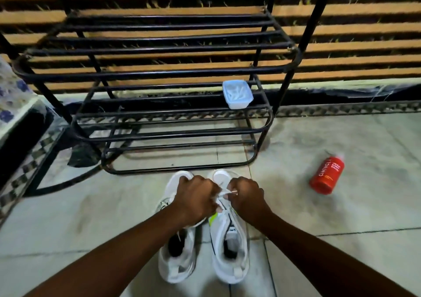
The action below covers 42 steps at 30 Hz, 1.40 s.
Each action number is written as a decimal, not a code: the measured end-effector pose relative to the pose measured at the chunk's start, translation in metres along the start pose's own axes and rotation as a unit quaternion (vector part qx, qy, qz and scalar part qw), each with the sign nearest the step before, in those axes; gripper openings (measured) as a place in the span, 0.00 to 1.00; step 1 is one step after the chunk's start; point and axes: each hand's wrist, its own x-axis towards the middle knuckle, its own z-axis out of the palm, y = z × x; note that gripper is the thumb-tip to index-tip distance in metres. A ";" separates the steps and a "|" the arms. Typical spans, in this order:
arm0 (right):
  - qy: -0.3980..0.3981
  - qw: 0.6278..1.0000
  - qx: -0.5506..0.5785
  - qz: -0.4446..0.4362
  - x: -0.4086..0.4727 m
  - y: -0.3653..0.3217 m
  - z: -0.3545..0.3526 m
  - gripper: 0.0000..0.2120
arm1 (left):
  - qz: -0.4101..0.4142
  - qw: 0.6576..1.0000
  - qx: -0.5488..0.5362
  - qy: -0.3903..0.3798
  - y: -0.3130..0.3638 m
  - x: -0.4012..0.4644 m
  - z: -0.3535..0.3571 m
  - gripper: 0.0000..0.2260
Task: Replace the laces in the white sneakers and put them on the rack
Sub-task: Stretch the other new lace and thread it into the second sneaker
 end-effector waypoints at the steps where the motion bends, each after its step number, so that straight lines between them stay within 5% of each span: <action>1: 0.018 1.000 0.010 0.001 0.000 0.000 0.002 0.07 | -0.001 1.000 0.024 0.002 0.002 0.000 0.003 0.18; 8: 0.120 0.991 0.058 -0.023 -0.002 0.008 0.011 0.01 | -0.035 0.997 0.070 0.002 0.020 -0.003 0.014 0.20; 20: 0.267 0.961 0.072 -0.001 -0.009 0.016 -0.020 0.10 | -0.062 0.995 0.075 -0.023 0.028 0.004 0.007 0.21; 25: 0.179 0.973 0.145 0.024 -0.005 0.029 -0.034 0.06 | -0.052 0.996 0.063 -0.026 0.027 0.006 0.007 0.19; 27: 0.153 0.973 0.173 0.026 -0.009 0.033 -0.043 0.11 | -0.054 0.997 0.041 -0.024 0.024 0.005 0.003 0.19; 30: 0.132 0.973 0.189 0.035 -0.017 0.041 -0.056 0.10 | -0.067 0.994 -0.075 0.036 0.017 -0.003 -0.004 0.12; 34: 0.114 0.972 0.204 -0.003 -0.022 0.029 -0.076 0.11 | -0.090 0.945 -0.273 0.158 0.005 -0.016 -0.034 0.07; 38: 0.093 0.957 0.269 -0.056 -0.024 -0.016 -0.115 0.13 | -0.049 0.855 -0.479 0.193 0.000 -0.025 -0.095 0.11; 42: 0.122 0.934 0.304 -0.144 -0.035 -0.079 -0.171 0.12 | -0.004 0.796 -0.552 0.249 0.006 -0.045 -0.181 0.05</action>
